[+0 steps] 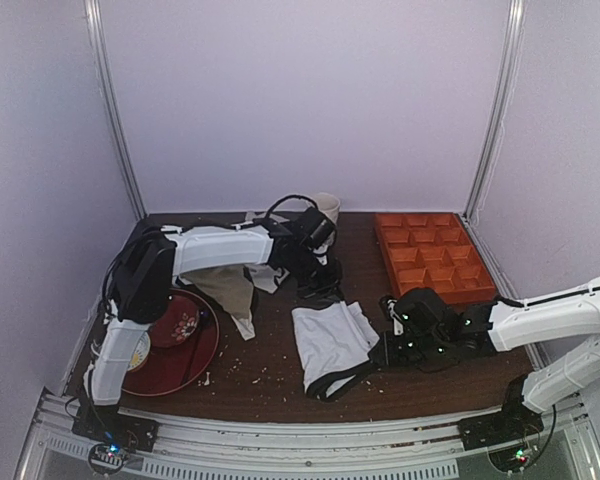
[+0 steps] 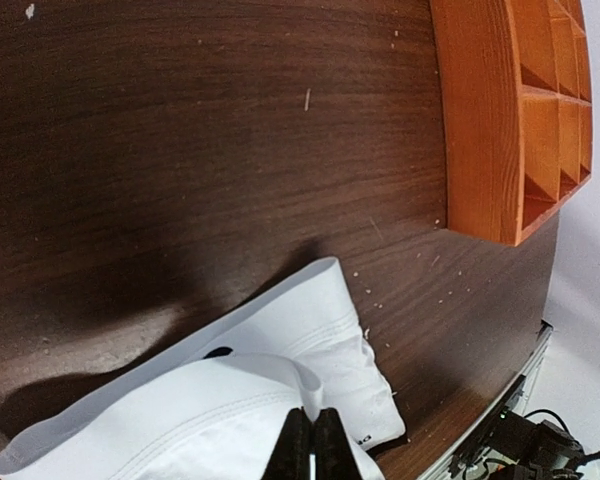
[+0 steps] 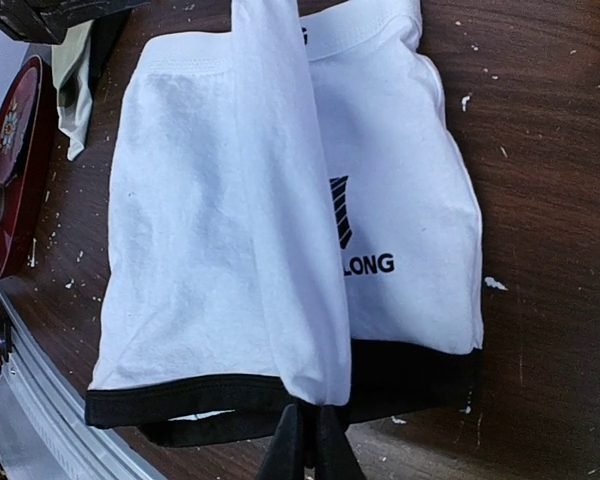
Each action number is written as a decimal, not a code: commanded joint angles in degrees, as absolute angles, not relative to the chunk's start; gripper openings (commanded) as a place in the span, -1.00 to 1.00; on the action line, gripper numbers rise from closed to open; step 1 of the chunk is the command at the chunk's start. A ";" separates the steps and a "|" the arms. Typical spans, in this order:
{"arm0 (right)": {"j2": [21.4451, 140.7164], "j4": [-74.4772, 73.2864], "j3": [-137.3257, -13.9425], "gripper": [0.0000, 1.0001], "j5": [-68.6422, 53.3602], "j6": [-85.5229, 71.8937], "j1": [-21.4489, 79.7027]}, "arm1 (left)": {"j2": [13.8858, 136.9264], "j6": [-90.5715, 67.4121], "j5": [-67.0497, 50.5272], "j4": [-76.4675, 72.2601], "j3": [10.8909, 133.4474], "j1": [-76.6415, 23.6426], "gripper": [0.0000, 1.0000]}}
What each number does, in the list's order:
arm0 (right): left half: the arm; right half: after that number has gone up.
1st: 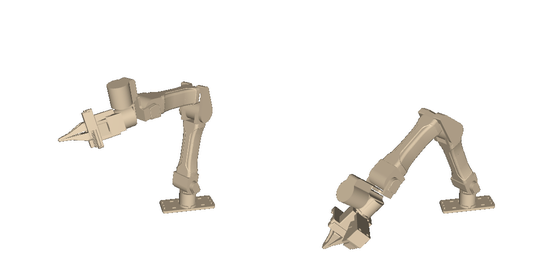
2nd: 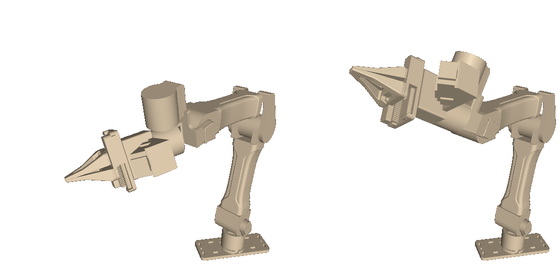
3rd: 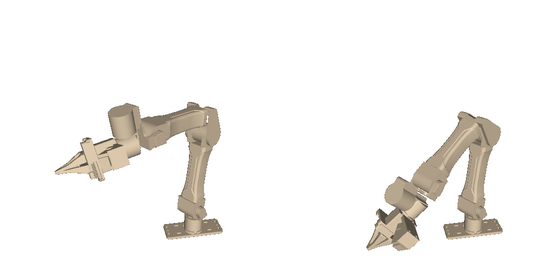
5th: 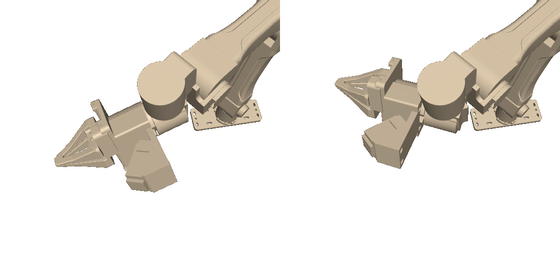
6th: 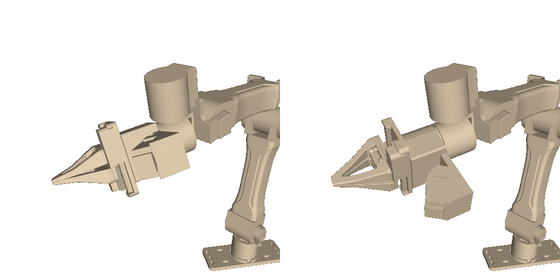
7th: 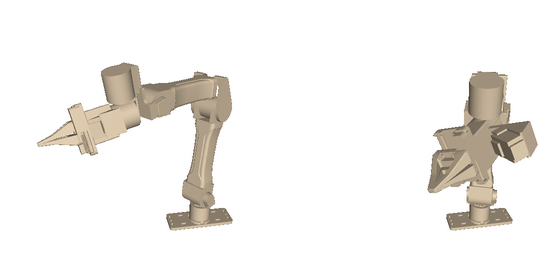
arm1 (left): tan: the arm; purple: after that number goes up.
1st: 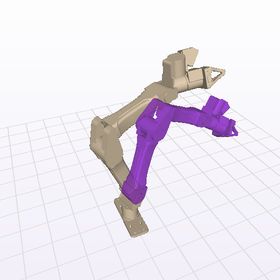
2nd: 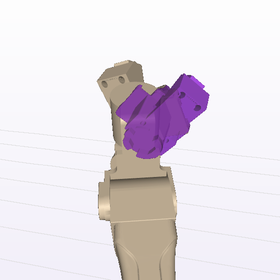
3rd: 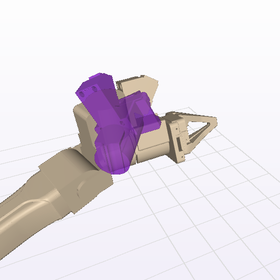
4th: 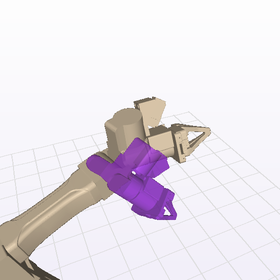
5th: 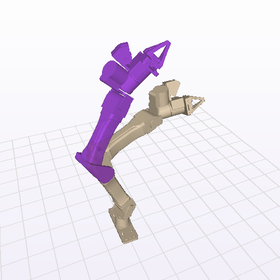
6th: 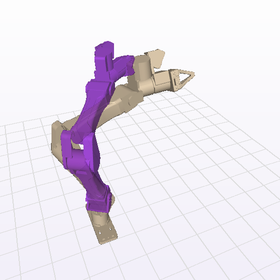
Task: Roll the underwear
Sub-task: Fold the underwear at the center of the board.
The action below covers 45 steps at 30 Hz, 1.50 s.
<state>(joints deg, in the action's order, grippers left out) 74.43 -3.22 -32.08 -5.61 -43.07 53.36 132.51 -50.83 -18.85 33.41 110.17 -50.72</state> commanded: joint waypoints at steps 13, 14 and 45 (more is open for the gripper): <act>75.37 -3.85 -30.76 -1.00 -5.11 -42.09 52.48 | 134.79 -50.92 -18.64 30.15 112.78 -50.82 -1.00; 75.33 -3.90 -30.76 -1.00 -5.03 -42.13 52.52 | 135.01 -50.93 -18.75 30.10 112.89 -50.80 -1.00; 72.26 -9.82 -31.34 -0.56 4.27 -44.09 51.15 | 136.82 -51.39 -23.74 23.84 114.91 -50.80 -0.09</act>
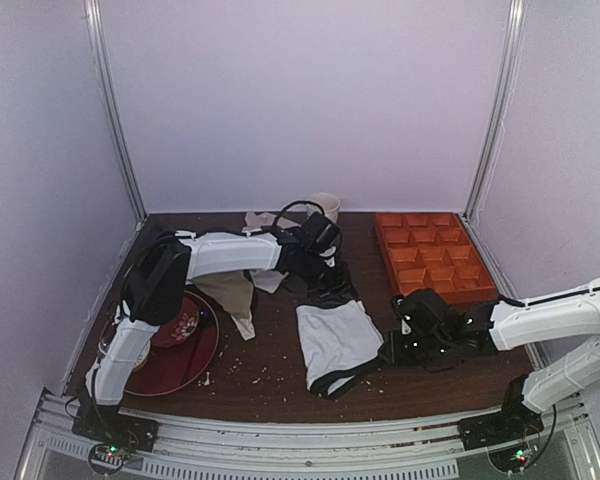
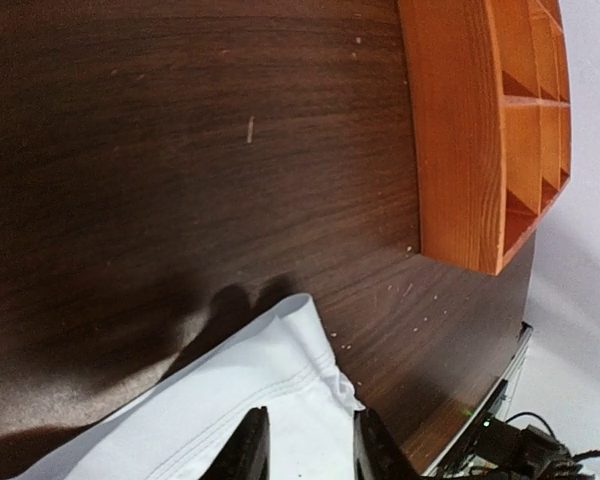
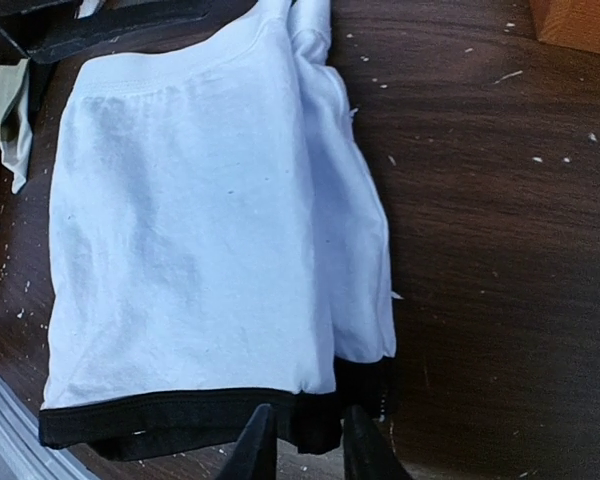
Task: Roll the underwear
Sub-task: Fold the underwear at the center of the board, then move the underwear to the center of the board.
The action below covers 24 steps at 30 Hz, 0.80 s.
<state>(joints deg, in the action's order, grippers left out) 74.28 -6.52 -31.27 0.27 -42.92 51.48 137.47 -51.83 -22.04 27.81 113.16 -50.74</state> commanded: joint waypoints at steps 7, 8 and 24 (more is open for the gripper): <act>69.28 -12.91 -31.34 -0.27 8.07 -45.16 51.02 | 134.14 -49.22 -23.43 25.38 113.95 -50.81 -0.06; 68.92 -12.85 -31.22 -0.21 7.86 -45.10 50.85 | 133.83 -48.74 -23.45 25.37 113.71 -50.80 -0.05; 78.26 1.33 -29.81 -0.09 -1.83 -45.96 46.04 | 133.95 -46.22 -24.17 28.91 113.73 -50.80 -0.05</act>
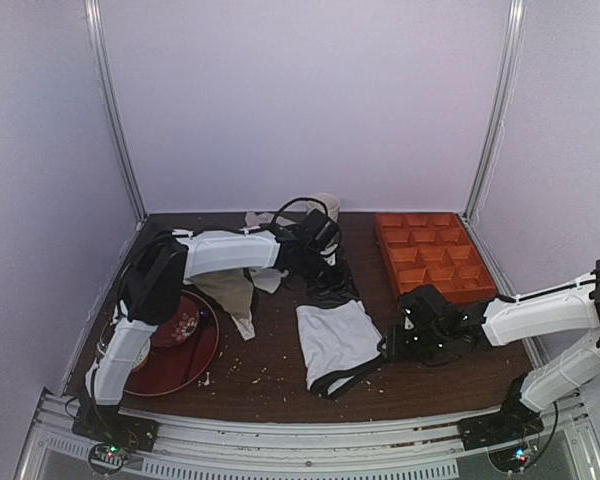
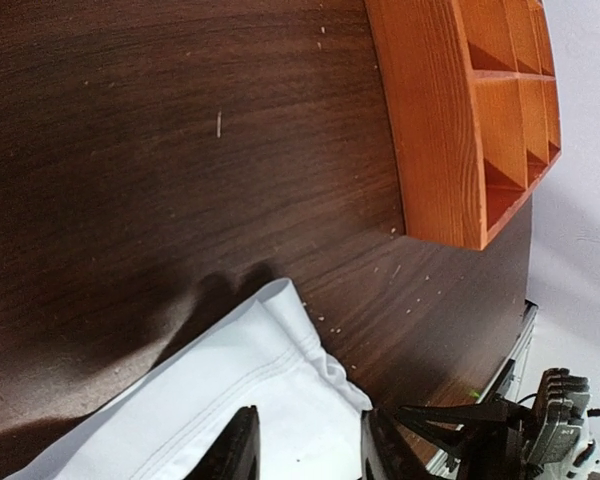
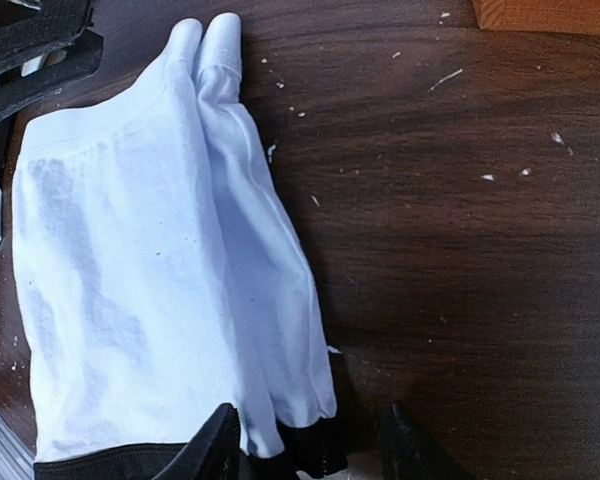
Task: Roll the underwear
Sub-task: Move the underwear to the center of the board.
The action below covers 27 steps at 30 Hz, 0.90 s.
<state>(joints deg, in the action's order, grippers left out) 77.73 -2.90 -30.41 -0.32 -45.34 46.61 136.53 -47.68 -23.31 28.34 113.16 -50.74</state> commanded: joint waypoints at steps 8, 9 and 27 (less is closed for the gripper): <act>82.84 3.53 -31.06 -0.31 -5.30 -45.12 44.66 | 131.96 -45.58 -23.98 30.64 112.68 -50.85 -0.05; 83.07 3.89 -30.55 -0.32 -5.51 -45.41 44.65 | 131.43 -45.25 -23.79 31.05 112.61 -50.81 -0.05; 87.46 8.29 -32.87 -0.76 -7.00 -53.99 57.40 | 113.71 -40.95 -18.57 36.06 93.24 -49.32 -0.06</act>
